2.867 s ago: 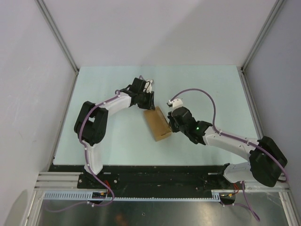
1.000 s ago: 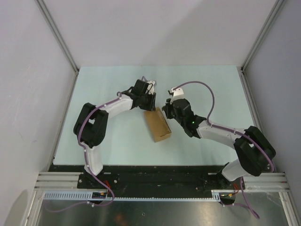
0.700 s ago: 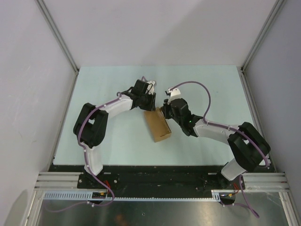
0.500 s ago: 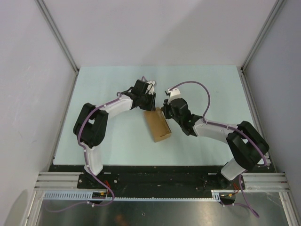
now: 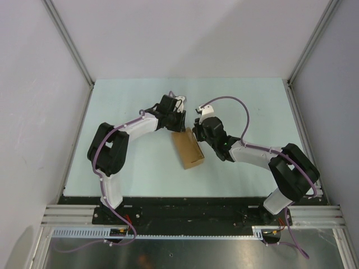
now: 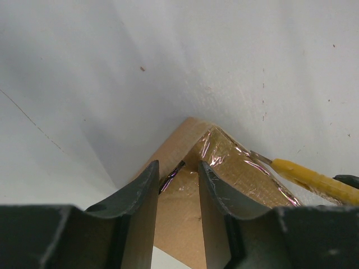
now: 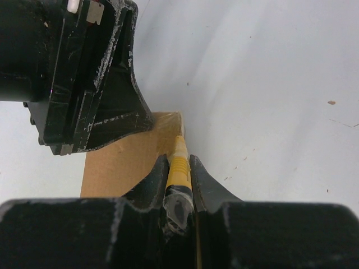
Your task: Unpack the express box
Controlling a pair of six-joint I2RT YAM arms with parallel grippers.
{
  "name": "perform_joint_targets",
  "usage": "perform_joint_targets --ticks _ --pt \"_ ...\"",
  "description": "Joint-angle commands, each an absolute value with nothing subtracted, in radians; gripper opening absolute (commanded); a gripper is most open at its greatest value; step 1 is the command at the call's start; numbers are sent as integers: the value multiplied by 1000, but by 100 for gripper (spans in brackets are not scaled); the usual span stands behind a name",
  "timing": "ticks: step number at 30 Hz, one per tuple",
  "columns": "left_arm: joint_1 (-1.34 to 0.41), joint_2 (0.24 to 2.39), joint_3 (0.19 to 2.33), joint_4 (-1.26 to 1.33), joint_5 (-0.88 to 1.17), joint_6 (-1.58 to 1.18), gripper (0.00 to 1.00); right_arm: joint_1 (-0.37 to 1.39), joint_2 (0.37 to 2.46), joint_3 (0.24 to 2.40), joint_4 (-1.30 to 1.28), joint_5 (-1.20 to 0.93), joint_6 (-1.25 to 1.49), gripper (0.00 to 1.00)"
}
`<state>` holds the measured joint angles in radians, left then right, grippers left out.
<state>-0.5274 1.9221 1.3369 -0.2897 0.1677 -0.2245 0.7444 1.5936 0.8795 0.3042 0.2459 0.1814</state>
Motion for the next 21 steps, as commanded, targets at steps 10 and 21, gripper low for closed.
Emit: perform_joint_targets --ticks 10,21 --pt "-543 1945 1289 -399 150 -186 36 765 1589 914 256 270 176 0" --pt "-543 1951 1281 -400 112 -204 34 808 1533 882 199 333 186 0"
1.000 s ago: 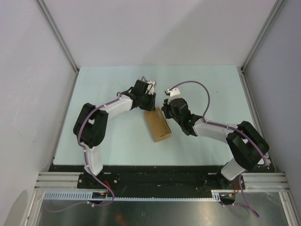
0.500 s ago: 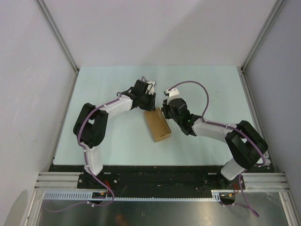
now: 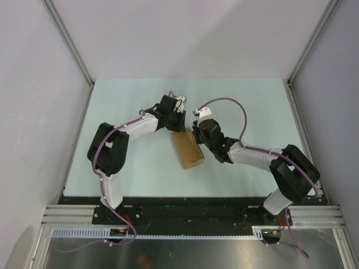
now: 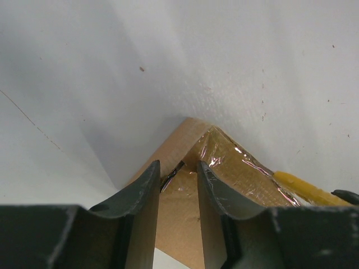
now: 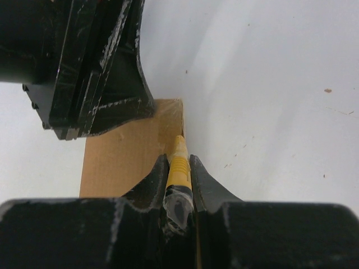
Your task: Unpack the express box
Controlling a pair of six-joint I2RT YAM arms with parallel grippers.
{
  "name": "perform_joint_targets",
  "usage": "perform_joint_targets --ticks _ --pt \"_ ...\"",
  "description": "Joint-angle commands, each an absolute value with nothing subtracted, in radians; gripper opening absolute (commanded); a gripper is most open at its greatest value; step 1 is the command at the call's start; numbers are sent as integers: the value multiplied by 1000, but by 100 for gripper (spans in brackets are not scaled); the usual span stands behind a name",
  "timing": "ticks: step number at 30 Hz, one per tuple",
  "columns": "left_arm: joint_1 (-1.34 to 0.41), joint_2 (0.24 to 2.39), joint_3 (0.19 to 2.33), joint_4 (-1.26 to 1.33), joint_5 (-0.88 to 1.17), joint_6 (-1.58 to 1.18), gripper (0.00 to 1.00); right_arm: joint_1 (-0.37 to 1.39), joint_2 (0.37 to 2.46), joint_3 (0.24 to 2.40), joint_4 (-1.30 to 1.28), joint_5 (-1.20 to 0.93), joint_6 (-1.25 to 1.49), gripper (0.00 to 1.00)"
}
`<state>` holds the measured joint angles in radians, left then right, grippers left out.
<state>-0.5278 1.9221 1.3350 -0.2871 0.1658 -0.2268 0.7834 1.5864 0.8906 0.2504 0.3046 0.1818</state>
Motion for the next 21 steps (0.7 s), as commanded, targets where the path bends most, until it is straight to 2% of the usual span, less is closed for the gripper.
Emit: perform_joint_targets --ticks 1,21 --pt "-543 1953 1281 -400 112 -206 35 808 1526 879 196 336 187 0" --pt "-543 1959 1272 -400 91 -224 34 839 1421 776 91 365 241 0"
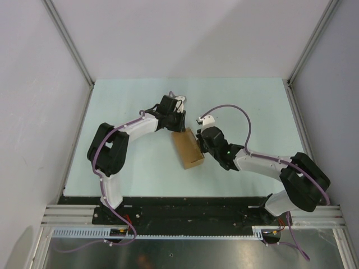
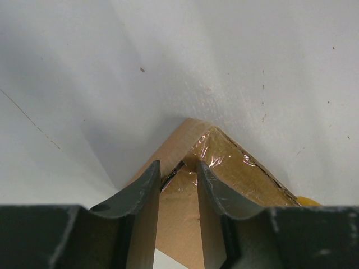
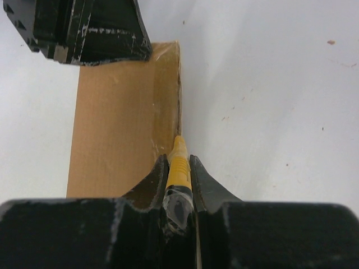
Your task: Unpack the express box
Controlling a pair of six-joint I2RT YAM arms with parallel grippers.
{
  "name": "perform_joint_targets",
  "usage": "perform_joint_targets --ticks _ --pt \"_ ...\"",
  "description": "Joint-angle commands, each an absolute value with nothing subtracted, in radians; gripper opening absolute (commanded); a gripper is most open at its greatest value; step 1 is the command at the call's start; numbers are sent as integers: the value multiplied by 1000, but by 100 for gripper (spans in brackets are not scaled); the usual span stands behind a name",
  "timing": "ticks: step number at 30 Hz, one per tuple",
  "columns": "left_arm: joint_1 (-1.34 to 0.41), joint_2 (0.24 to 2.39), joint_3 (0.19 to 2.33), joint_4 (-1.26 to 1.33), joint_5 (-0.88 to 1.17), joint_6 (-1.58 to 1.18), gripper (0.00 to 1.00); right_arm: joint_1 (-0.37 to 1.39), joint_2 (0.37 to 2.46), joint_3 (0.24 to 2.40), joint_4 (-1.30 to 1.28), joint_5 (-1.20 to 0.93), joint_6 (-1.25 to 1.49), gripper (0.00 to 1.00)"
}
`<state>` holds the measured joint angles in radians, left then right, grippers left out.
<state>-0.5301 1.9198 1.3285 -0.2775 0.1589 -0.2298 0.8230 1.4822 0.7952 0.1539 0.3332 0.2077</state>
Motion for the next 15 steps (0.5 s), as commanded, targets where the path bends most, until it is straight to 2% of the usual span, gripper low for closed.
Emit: perform_joint_targets --ticks 1,15 --pt "-543 1959 1272 -400 87 -227 34 847 1411 770 69 368 250 0" --pt "-541 1948 1264 -399 40 -264 34 922 1259 735 -161 397 408 0"
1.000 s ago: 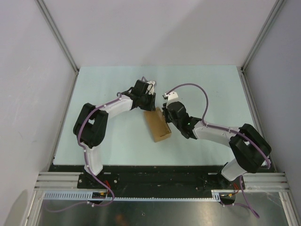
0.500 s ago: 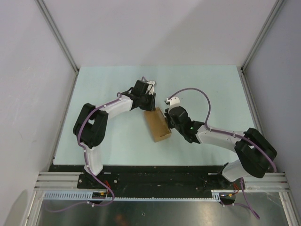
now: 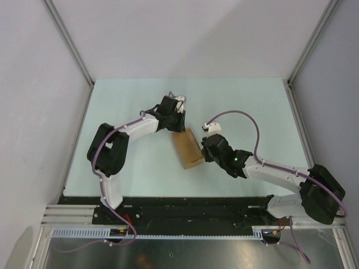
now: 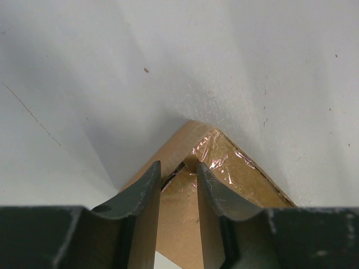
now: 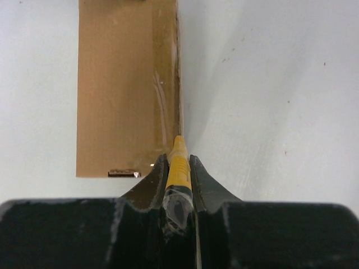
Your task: Unpack the express box
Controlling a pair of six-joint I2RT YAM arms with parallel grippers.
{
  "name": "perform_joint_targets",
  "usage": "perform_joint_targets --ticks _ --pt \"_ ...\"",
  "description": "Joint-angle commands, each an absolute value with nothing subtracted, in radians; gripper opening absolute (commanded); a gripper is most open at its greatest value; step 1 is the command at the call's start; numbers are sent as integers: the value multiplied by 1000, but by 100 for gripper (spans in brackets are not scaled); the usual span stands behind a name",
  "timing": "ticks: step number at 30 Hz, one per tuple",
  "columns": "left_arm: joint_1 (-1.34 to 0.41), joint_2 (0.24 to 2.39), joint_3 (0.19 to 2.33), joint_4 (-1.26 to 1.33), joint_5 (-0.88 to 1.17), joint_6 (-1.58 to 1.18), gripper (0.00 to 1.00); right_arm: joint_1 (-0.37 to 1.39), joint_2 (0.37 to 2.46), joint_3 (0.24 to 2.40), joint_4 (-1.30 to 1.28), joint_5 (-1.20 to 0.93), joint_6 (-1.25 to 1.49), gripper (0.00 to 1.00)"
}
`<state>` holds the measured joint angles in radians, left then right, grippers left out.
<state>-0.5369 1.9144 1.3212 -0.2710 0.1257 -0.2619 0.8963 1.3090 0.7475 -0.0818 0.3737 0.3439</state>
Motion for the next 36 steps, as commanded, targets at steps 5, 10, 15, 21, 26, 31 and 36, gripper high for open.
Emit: perform_joint_targets --ticks 5,10,15,21,26,31,36 --pt "-541 1945 1270 -400 38 -262 34 940 1220 724 -205 410 442 0" --pt "-541 1940 1272 -399 25 -267 33 957 1181 707 -239 417 462 0" --pt "-541 1940 1270 -399 18 -270 33 976 1137 703 -287 426 482 0" --pt "-541 1914 1269 -400 57 -278 36 980 1026 675 -322 442 505 0" --pt "-543 1840 1272 -399 121 -281 44 985 942 669 -310 466 506 0" --pt "-542 1787 1287 -400 124 -278 49 980 897 670 -316 497 485 0" --pt "-526 1750 1322 -400 104 -294 63 988 937 670 -227 301 370 0"
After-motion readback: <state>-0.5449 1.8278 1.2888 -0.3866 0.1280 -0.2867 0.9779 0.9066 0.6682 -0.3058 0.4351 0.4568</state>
